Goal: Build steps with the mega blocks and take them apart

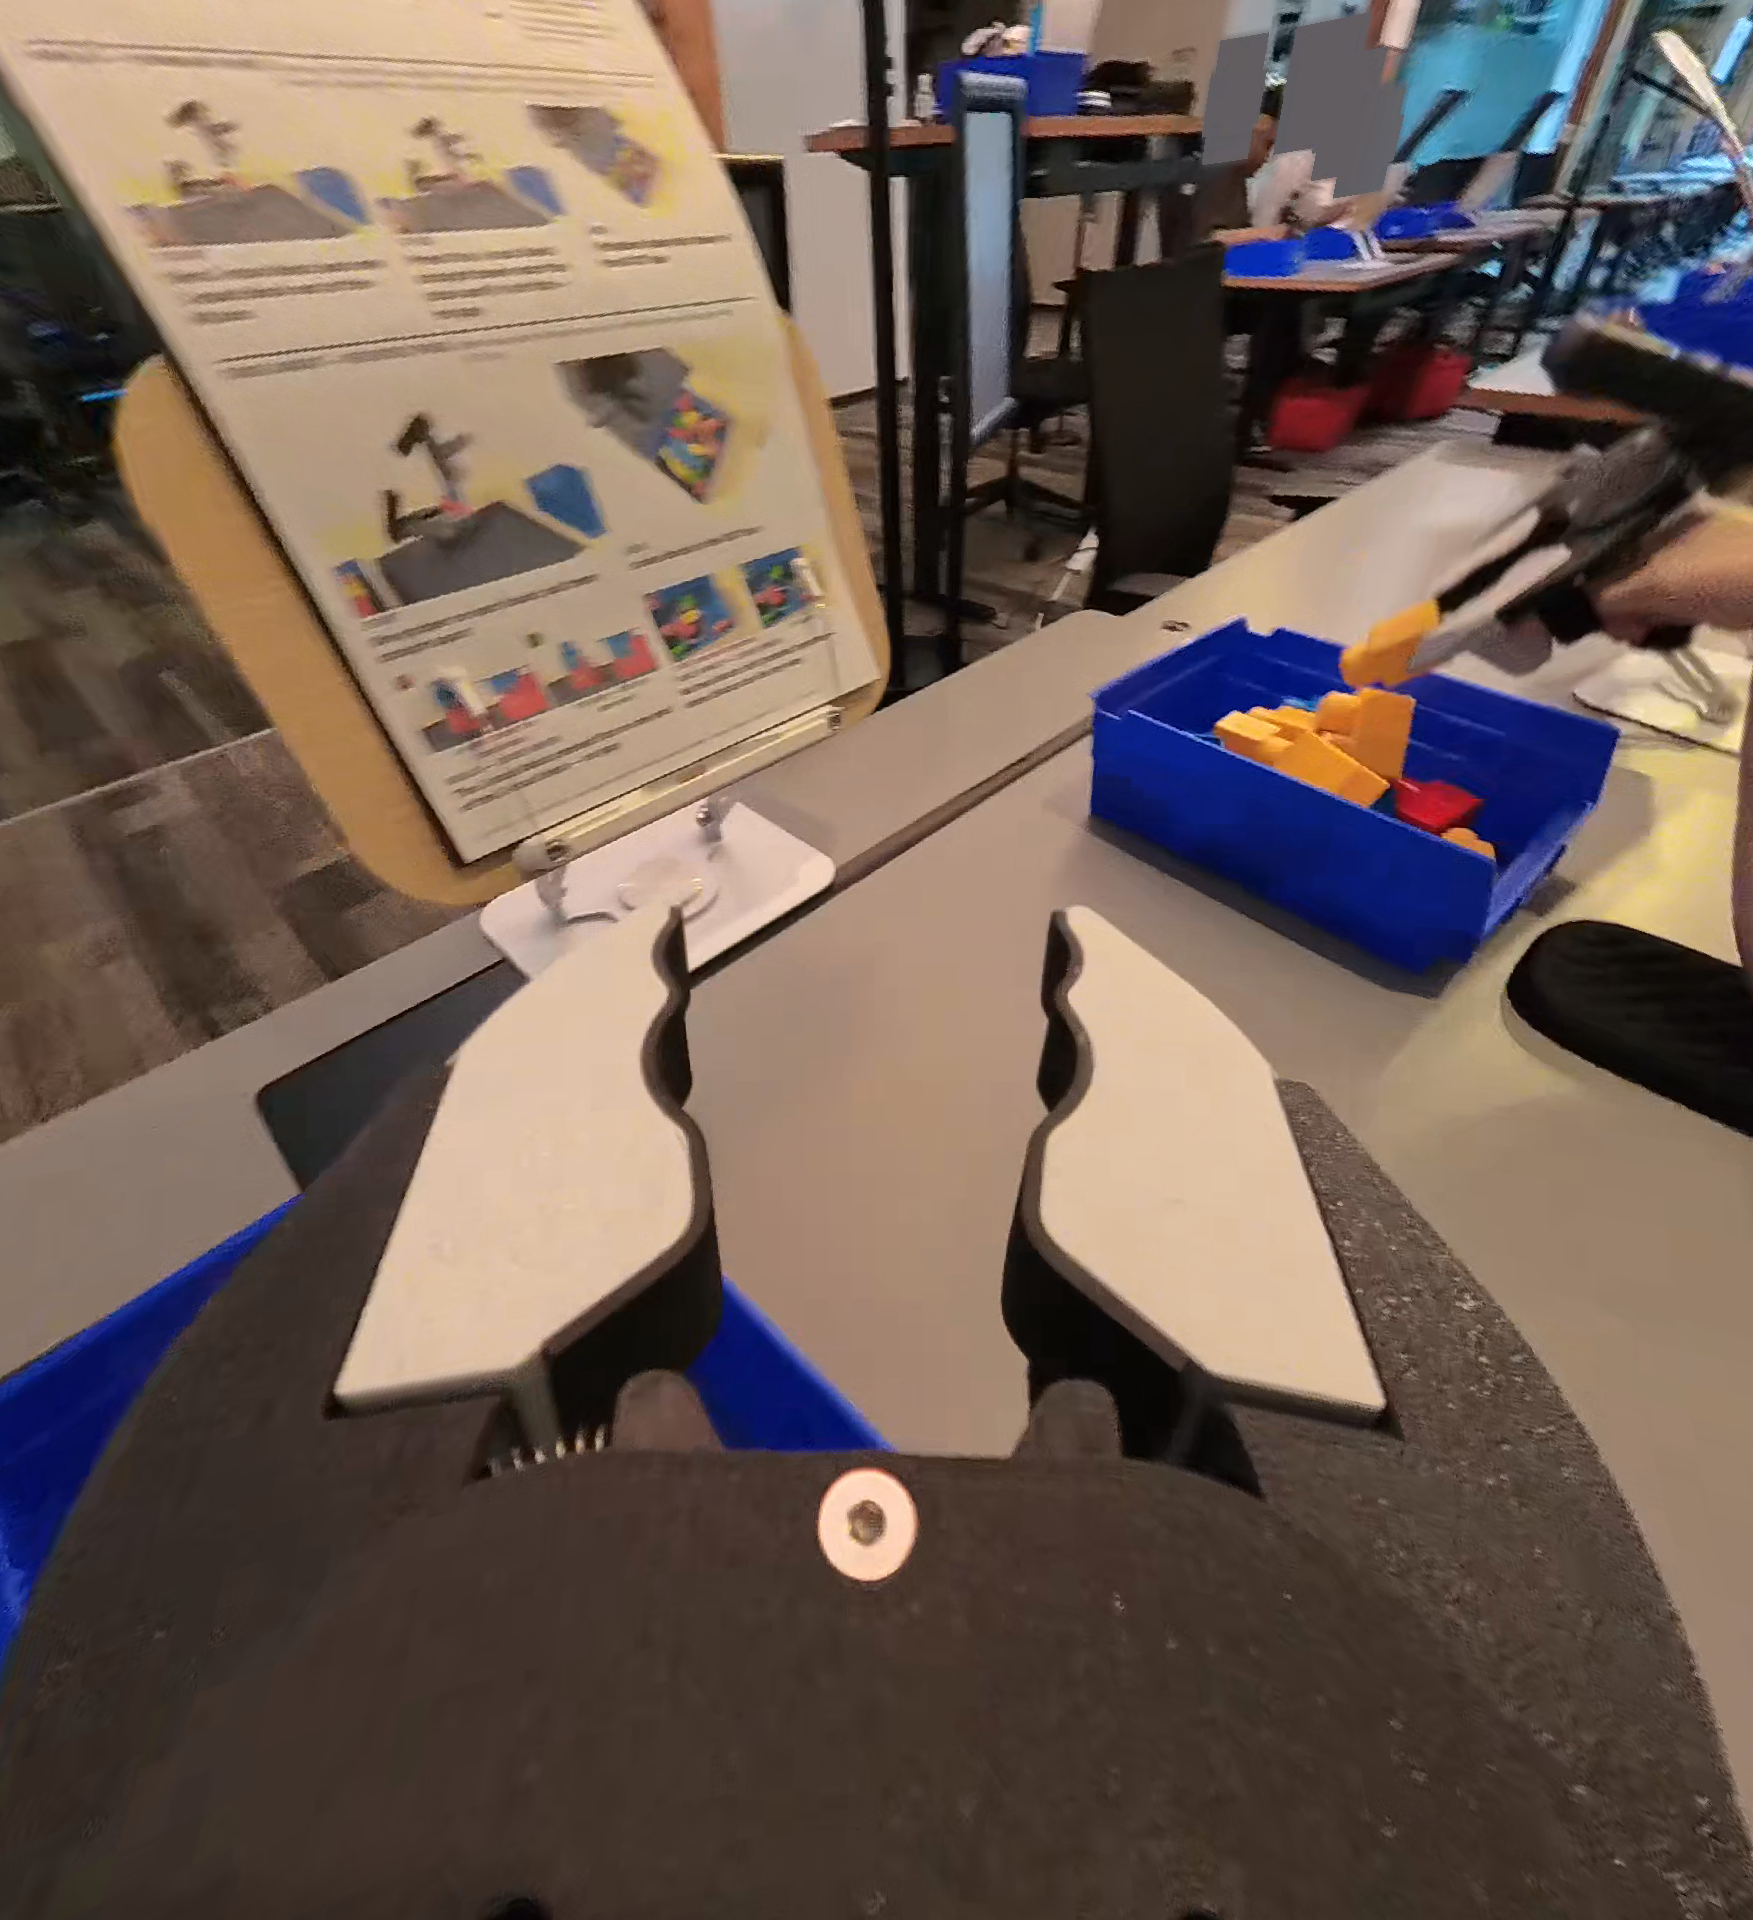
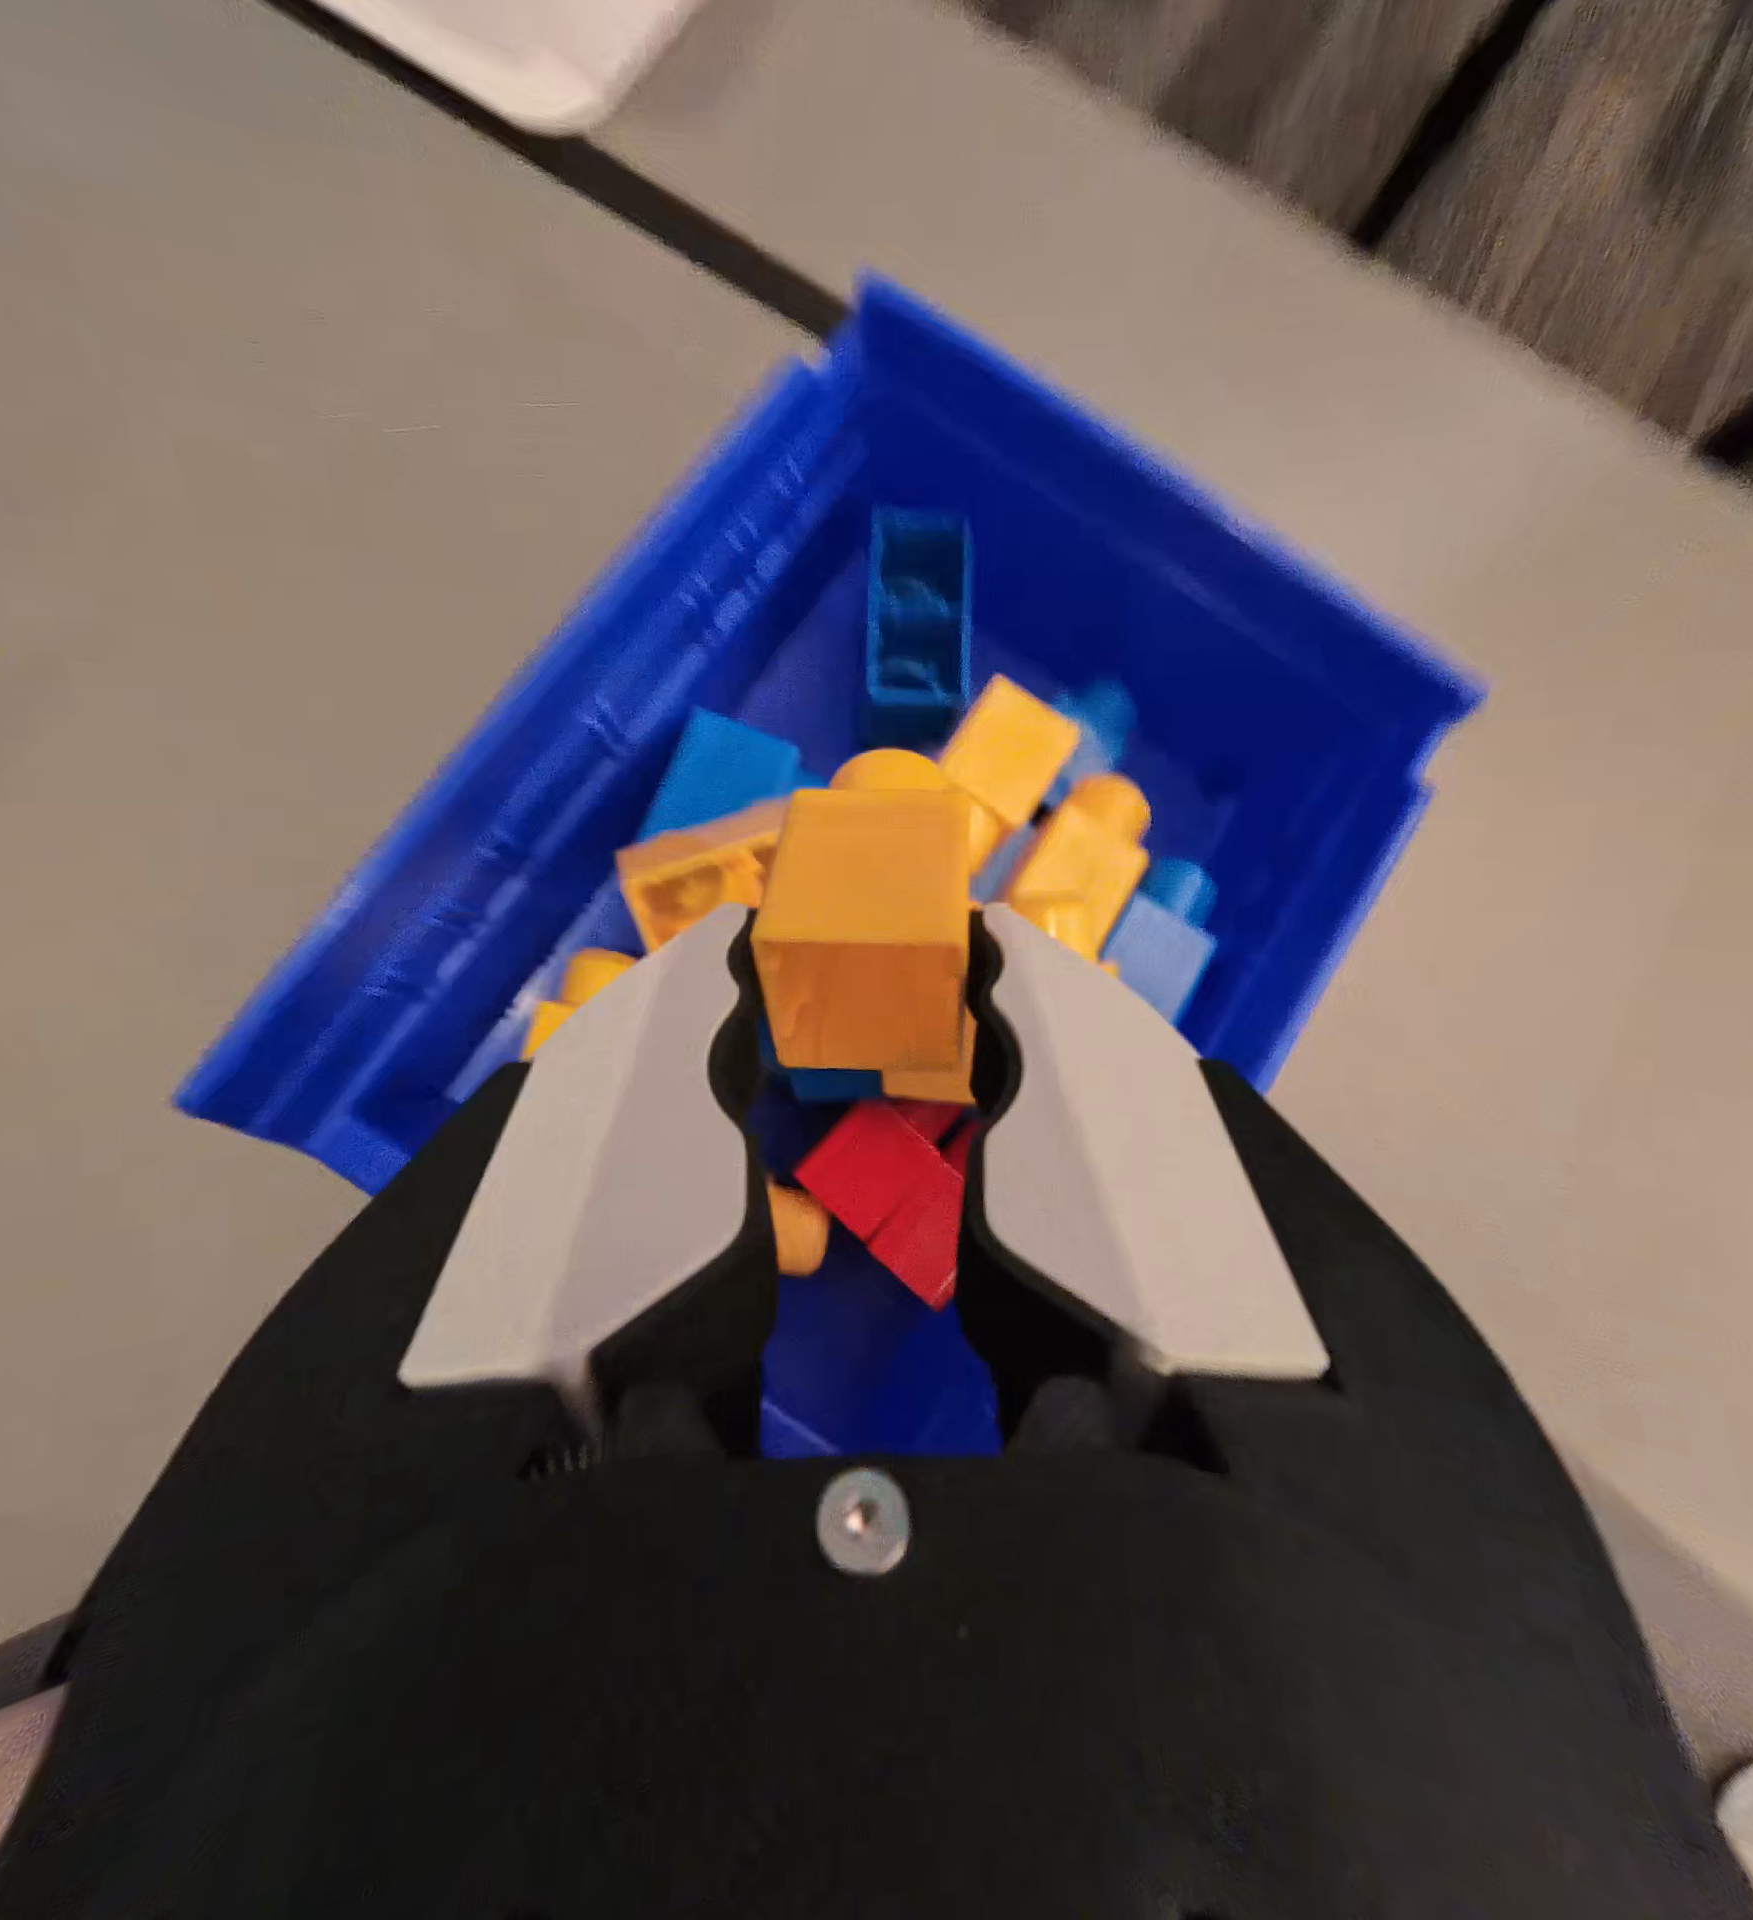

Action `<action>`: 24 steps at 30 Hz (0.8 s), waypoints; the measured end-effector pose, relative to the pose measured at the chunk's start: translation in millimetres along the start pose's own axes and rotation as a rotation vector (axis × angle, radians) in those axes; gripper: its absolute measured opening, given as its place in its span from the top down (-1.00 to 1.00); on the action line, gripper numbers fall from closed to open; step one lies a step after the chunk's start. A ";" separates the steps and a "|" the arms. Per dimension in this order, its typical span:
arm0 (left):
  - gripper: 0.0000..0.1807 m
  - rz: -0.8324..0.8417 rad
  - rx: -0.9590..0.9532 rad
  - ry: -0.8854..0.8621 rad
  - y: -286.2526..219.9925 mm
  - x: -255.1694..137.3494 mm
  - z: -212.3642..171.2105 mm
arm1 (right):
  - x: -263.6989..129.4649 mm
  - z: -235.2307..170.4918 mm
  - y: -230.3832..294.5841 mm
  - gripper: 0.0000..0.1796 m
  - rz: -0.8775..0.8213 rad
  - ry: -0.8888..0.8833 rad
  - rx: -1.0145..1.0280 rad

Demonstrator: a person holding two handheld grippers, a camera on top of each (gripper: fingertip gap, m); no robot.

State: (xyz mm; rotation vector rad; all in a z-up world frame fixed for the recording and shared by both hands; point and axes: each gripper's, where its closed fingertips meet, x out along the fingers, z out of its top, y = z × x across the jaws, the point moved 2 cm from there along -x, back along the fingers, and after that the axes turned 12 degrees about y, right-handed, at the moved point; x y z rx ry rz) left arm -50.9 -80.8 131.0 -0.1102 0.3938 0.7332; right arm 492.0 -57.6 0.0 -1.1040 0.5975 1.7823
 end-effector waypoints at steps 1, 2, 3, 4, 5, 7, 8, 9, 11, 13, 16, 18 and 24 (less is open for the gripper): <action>0.27 0.010 -0.022 -0.010 6.5 -4.8 -0.4 | 9.6 -2.5 -8.4 0.58 0.016 0.000 0.027; 0.28 0.014 -0.039 -0.019 11.4 -8.6 -0.8 | 16.5 1.0 -14.0 0.58 0.028 -0.027 0.046; 0.28 0.016 -0.052 -0.020 15.7 -11.3 -2.1 | 22.5 6.4 -16.3 0.57 0.044 -0.056 0.061; 0.28 0.021 -0.062 -0.012 19.7 -12.9 -4.2 | 29.5 10.1 -16.6 0.57 0.062 -0.063 0.074; 0.28 0.034 -0.069 0.003 24.3 -13.7 -7.3 | 38.0 11.0 -16.9 0.57 0.064 -0.041 0.082; 0.28 0.095 -0.075 0.052 37.9 -14.8 -16.4 | 55.7 5.6 -21.6 0.57 0.012 0.053 0.086; 0.27 0.141 -0.074 0.085 47.0 -16.3 -22.4 | 62.3 2.8 -23.5 0.57 -0.014 0.094 0.083; 0.28 0.188 -0.080 0.118 57.1 -19.3 -28.5 | 65.6 2.0 -23.4 0.56 -0.024 0.117 0.080; 0.30 0.308 -0.130 0.138 83.3 -30.3 -38.0 | 59.5 5.8 -21.1 0.45 -0.030 0.106 0.076; 0.32 0.361 -0.161 0.154 102.3 -35.6 -48.9 | 38.1 16.8 -19.9 0.39 -0.061 0.021 0.075; 0.30 0.355 -0.189 0.305 121.7 -18.8 -83.3 | 0.9 35.8 -12.5 0.39 -0.086 -0.152 0.066; 0.29 0.361 -0.209 0.409 136.7 1.3 -109.2 | -12.5 42.4 -6.3 0.39 -0.090 -0.209 0.056; 0.43 0.499 -0.213 0.670 180.3 46.2 -181.4 | 0.9 42.2 -1.0 0.39 -0.145 -0.127 -0.006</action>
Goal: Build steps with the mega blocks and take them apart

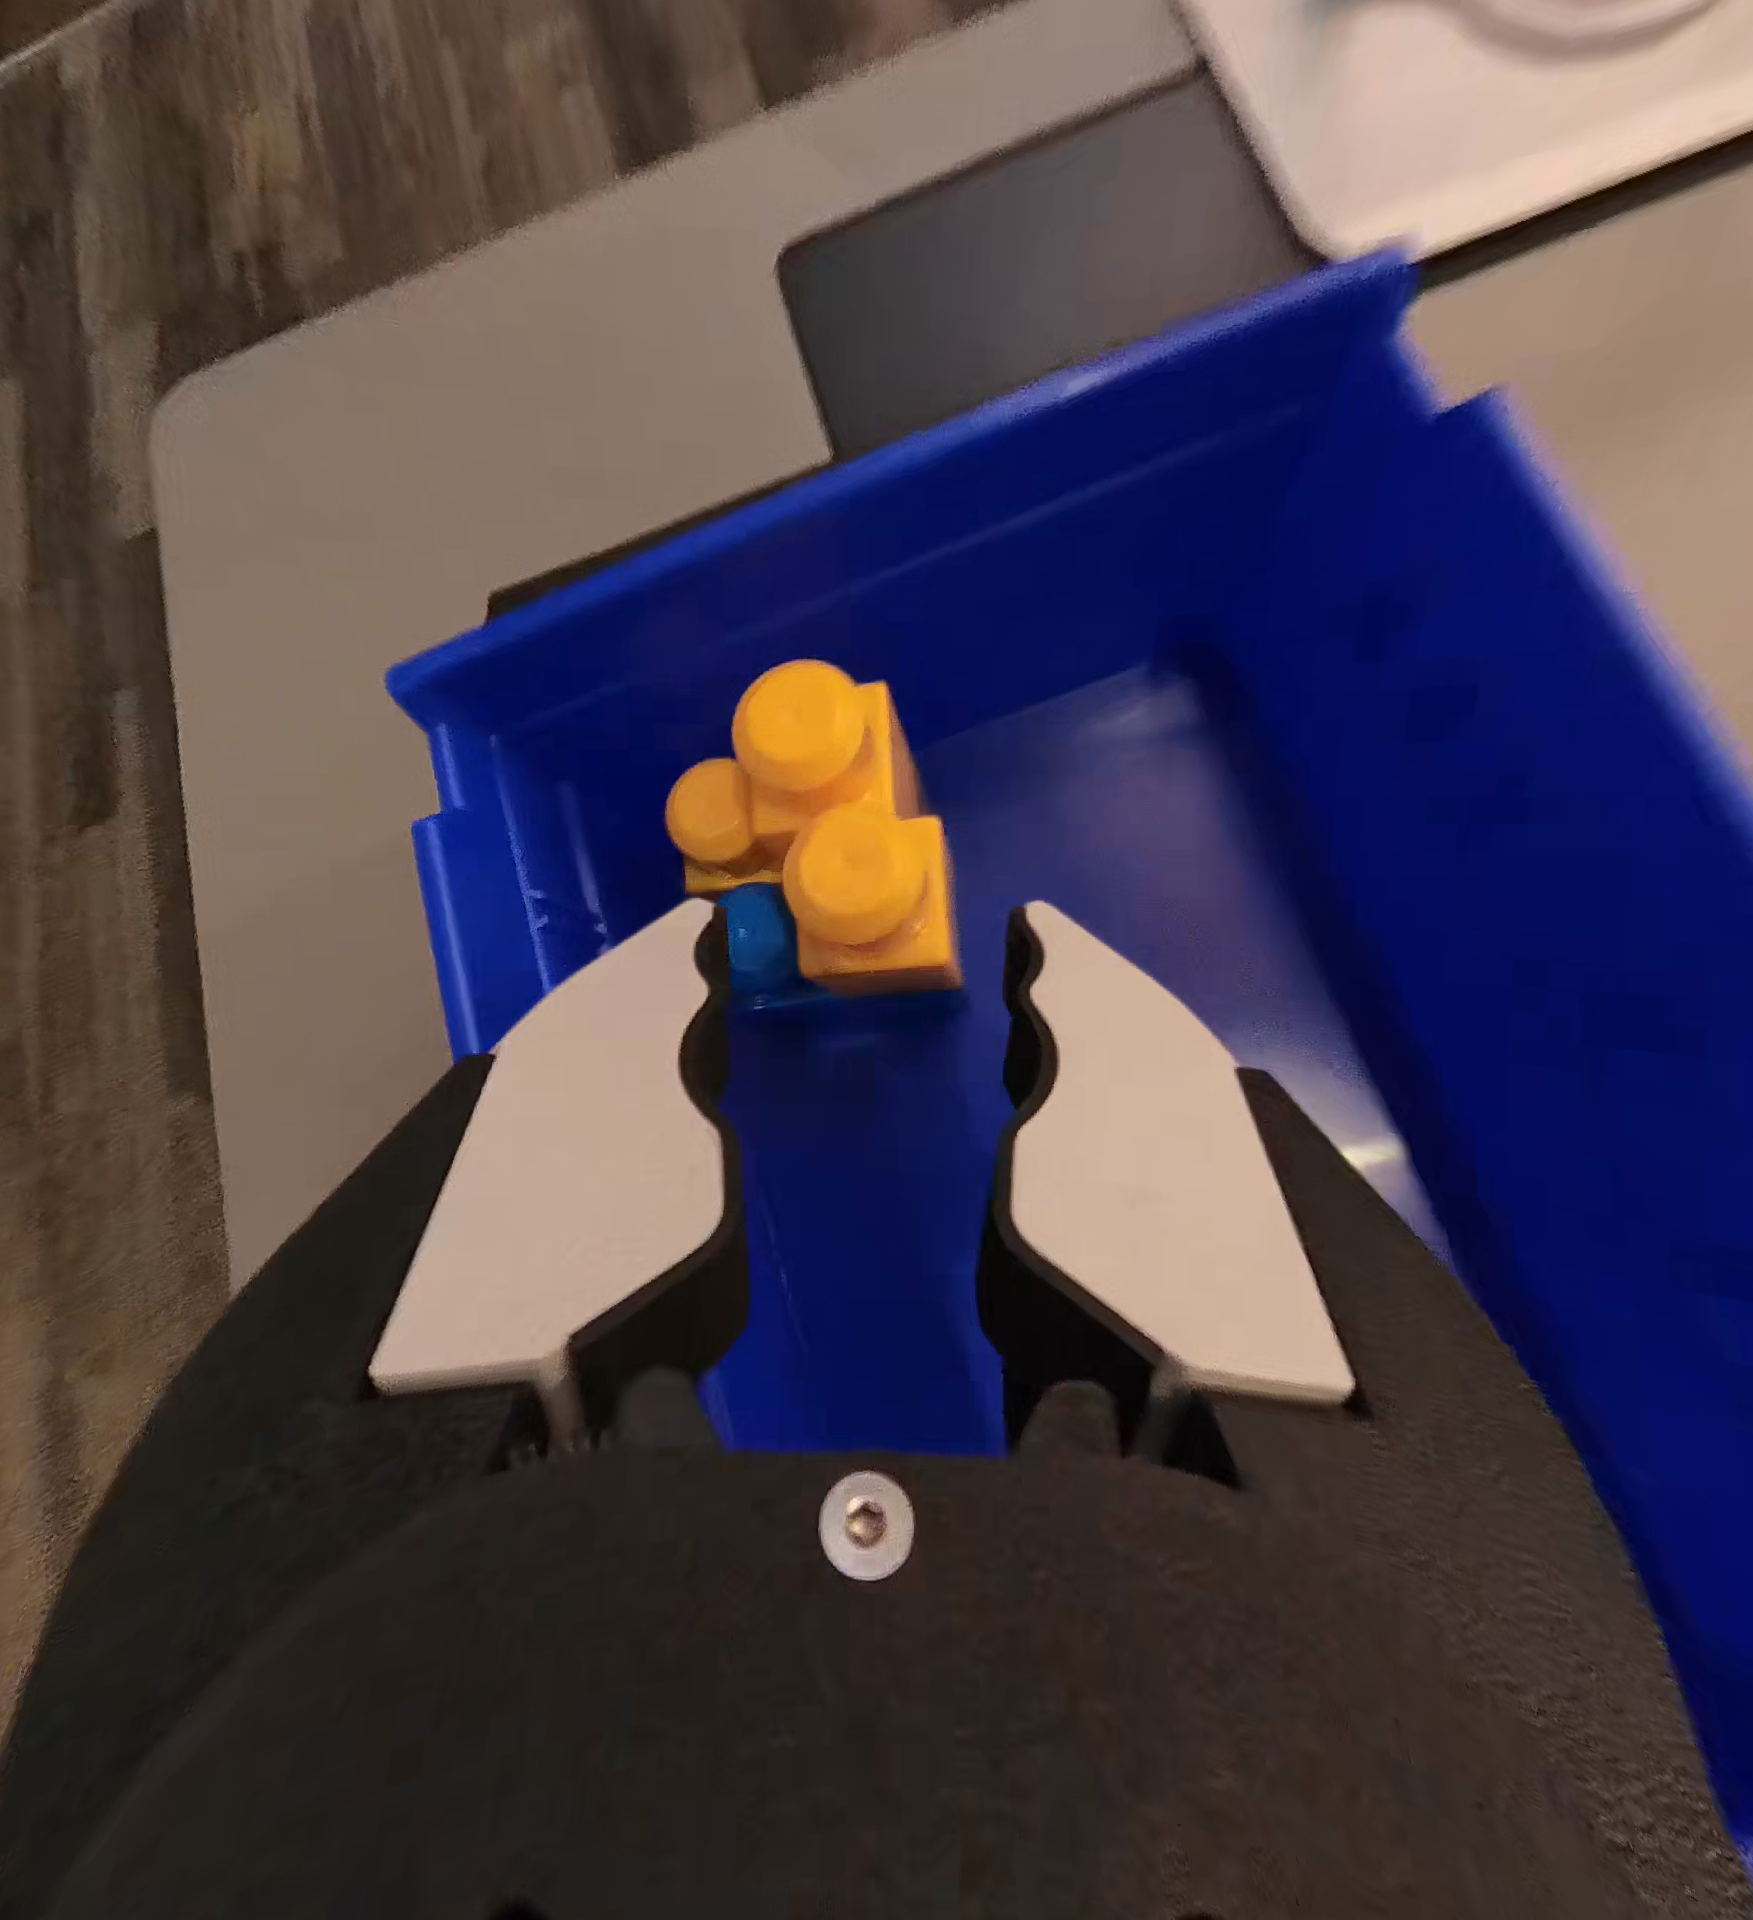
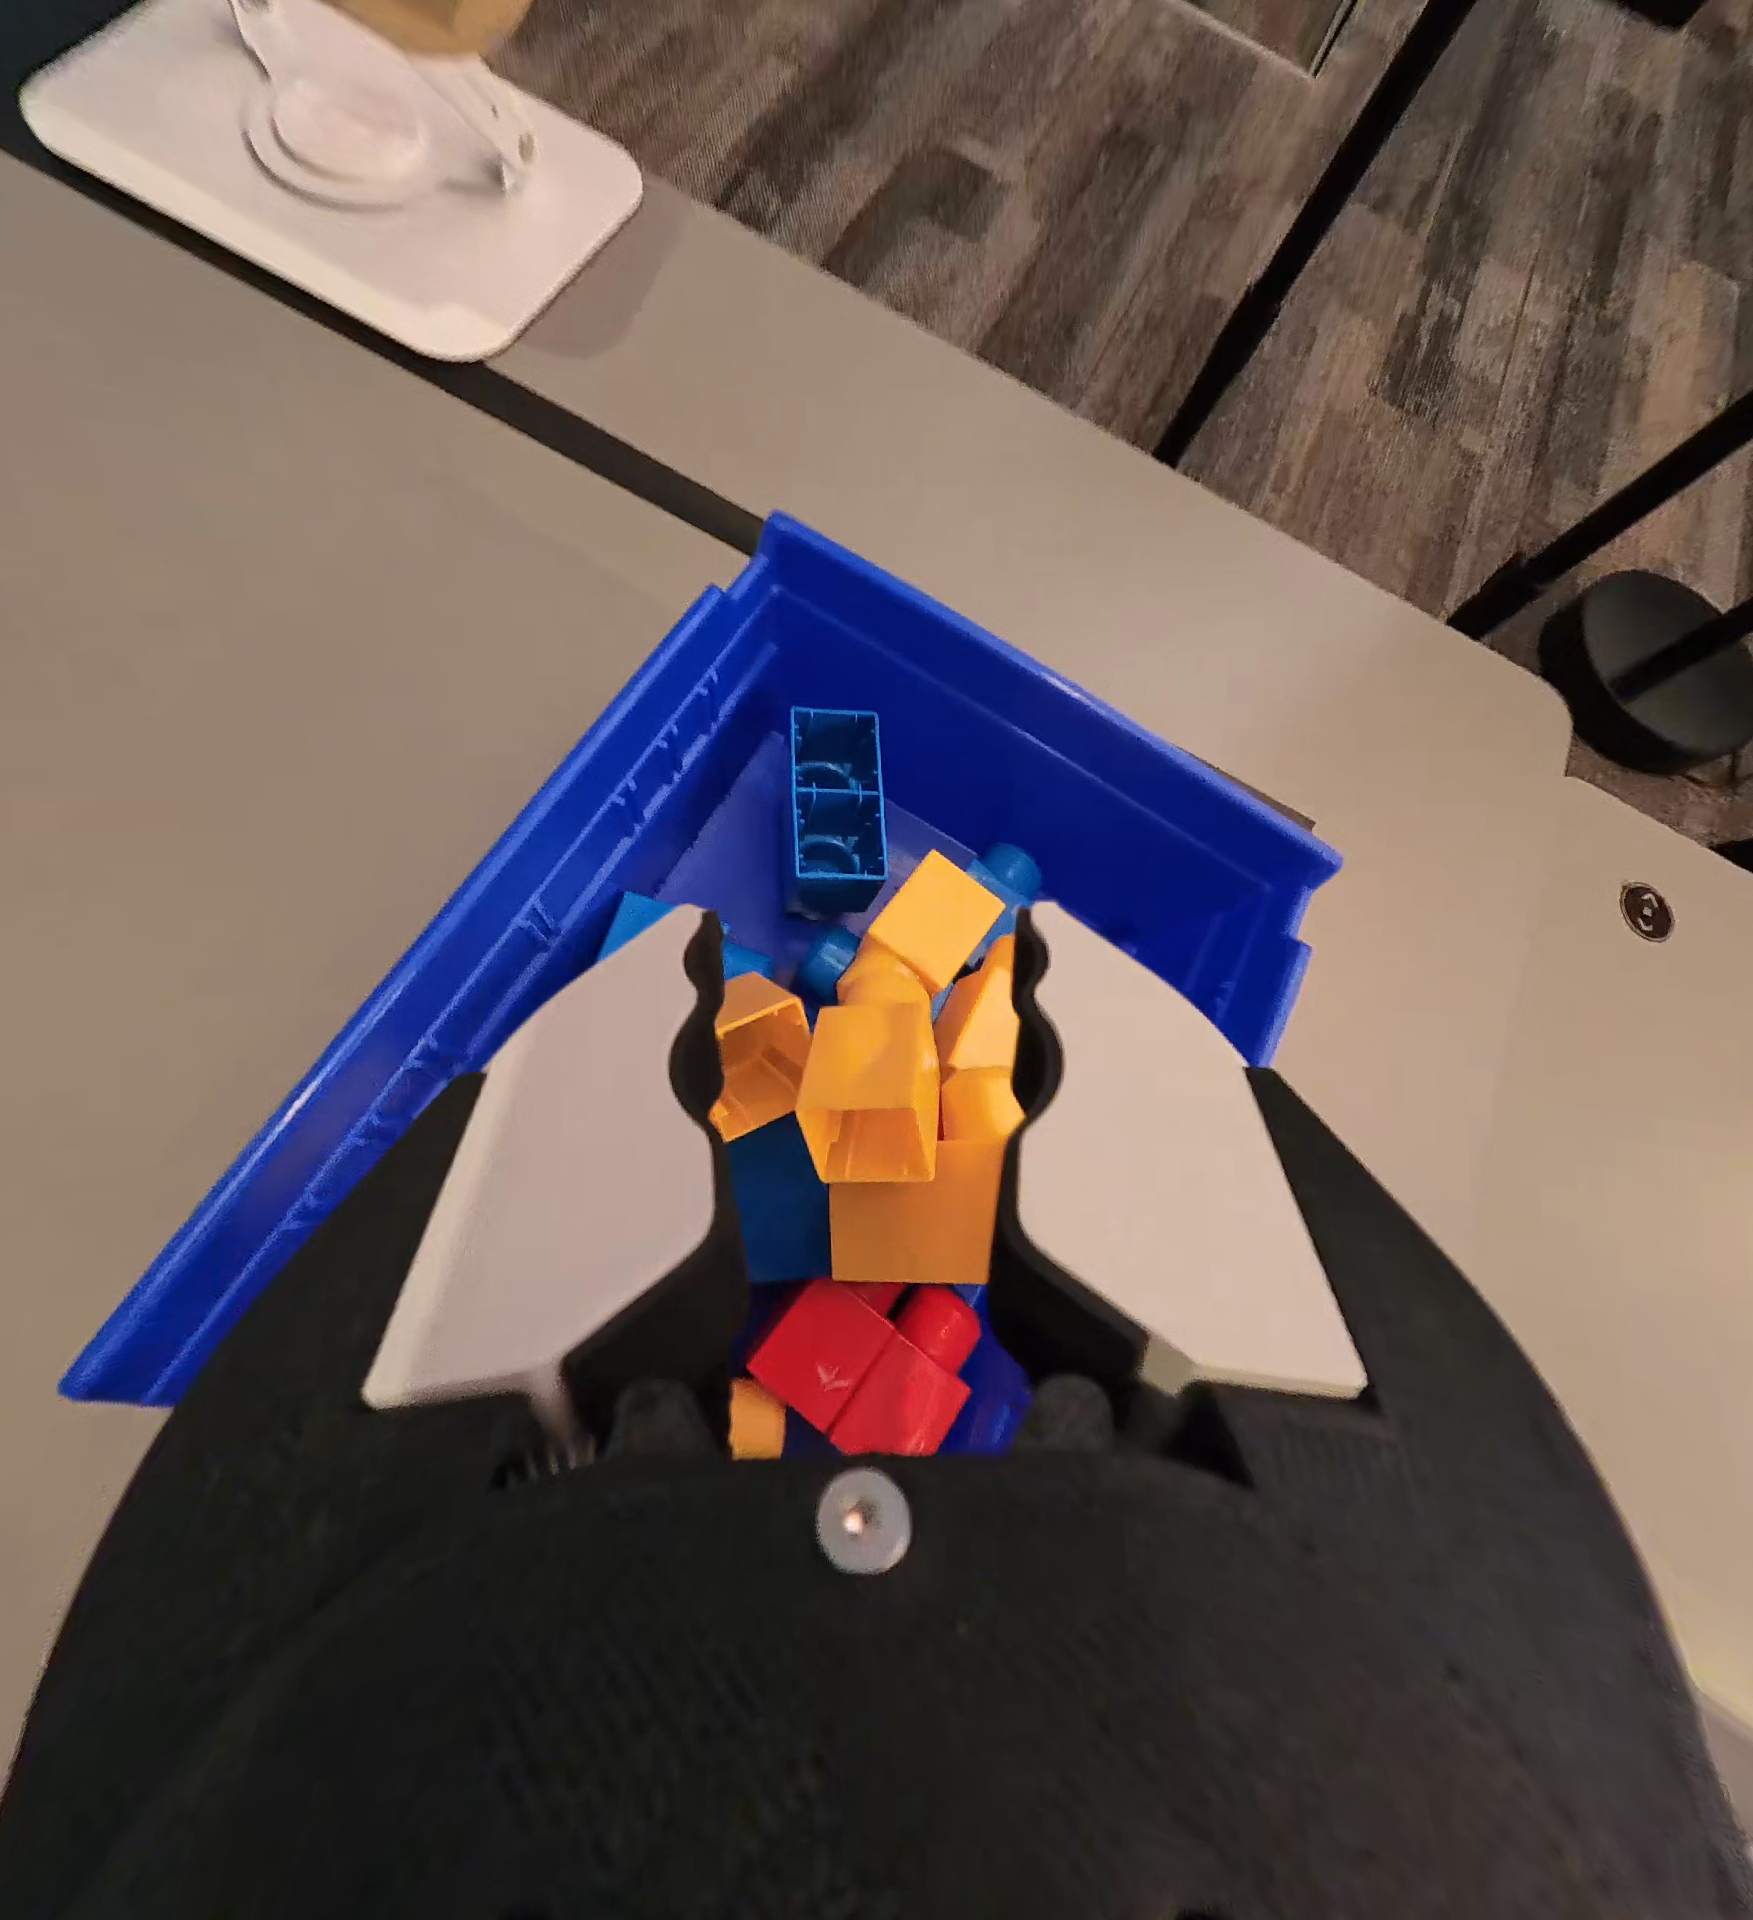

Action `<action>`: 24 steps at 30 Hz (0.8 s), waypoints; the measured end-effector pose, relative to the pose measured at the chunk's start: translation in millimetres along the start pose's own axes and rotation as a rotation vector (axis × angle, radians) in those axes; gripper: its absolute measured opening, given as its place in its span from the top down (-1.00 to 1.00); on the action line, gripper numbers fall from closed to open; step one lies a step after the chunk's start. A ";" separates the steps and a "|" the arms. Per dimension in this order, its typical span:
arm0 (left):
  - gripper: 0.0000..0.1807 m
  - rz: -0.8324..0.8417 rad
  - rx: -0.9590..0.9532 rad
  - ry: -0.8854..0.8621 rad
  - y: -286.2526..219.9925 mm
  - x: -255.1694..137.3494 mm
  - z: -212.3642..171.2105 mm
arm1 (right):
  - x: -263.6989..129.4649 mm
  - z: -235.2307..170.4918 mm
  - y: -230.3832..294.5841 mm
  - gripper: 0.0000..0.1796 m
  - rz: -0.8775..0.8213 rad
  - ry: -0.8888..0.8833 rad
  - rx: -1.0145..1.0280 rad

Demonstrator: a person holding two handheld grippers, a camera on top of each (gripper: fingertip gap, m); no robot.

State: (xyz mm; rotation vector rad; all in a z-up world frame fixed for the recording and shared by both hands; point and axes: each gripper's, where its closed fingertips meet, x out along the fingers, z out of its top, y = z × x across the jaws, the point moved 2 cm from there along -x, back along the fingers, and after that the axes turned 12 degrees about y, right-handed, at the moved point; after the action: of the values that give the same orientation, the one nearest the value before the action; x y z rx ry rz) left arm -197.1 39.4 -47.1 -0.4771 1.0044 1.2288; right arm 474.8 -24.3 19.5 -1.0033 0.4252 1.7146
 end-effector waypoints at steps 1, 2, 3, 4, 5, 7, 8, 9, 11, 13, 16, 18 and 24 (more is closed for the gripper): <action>0.44 0.017 0.011 0.017 1.0 8.5 -2.4 | 4.0 -1.0 1.1 0.39 -0.006 0.021 -0.011; 0.47 0.003 0.023 0.024 -1.2 14.4 -4.2 | 7.3 -1.6 2.8 0.39 -0.008 0.039 -0.023; 0.46 -0.015 0.022 0.028 -3.2 18.6 -4.9 | 10.2 -1.8 5.3 0.39 -0.004 0.054 -0.035; 0.46 -0.026 0.019 0.028 -4.3 22.1 -5.3 | 12.6 -2.1 8.1 0.39 0.003 0.067 -0.047; 0.46 -0.029 0.020 0.032 -4.7 25.3 -6.0 | 14.5 -2.3 10.4 0.39 0.009 0.079 -0.059; 0.48 0.005 0.033 0.032 -1.8 31.5 -6.7 | 17.0 -2.8 12.6 0.39 0.008 0.094 -0.078; 0.57 0.020 0.045 0.028 -0.9 34.2 -6.9 | 17.6 -3.1 13.2 0.40 0.009 0.098 -0.082; 0.57 0.025 0.060 0.017 -1.5 35.6 -6.2 | 18.1 -3.2 13.7 0.40 0.012 0.100 -0.083; 0.59 0.029 0.078 0.042 -0.4 33.5 -8.5 | 18.3 -3.1 14.9 0.40 0.018 0.100 -0.084; 0.59 0.048 0.106 0.089 4.3 22.8 -13.2 | 18.0 -2.4 16.8 0.40 0.017 0.103 -0.093; 0.60 0.030 0.072 0.063 12.0 -15.7 -13.0 | 11.9 5.7 28.1 0.41 0.025 0.081 -0.129; 0.60 -0.008 0.035 -0.028 11.1 -54.2 -6.1 | 1.3 21.4 47.5 0.41 0.043 0.019 -0.181; 0.60 -0.667 0.048 -0.594 -99.7 -189.4 49.3 | -55.1 116.1 188.1 0.29 0.138 -0.578 -0.453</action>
State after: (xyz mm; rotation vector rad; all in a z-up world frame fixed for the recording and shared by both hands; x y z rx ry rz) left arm -86.9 -57.5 116.3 -0.3347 0.3138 0.6686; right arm 261.4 -48.5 95.6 -0.7411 -0.2872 2.1788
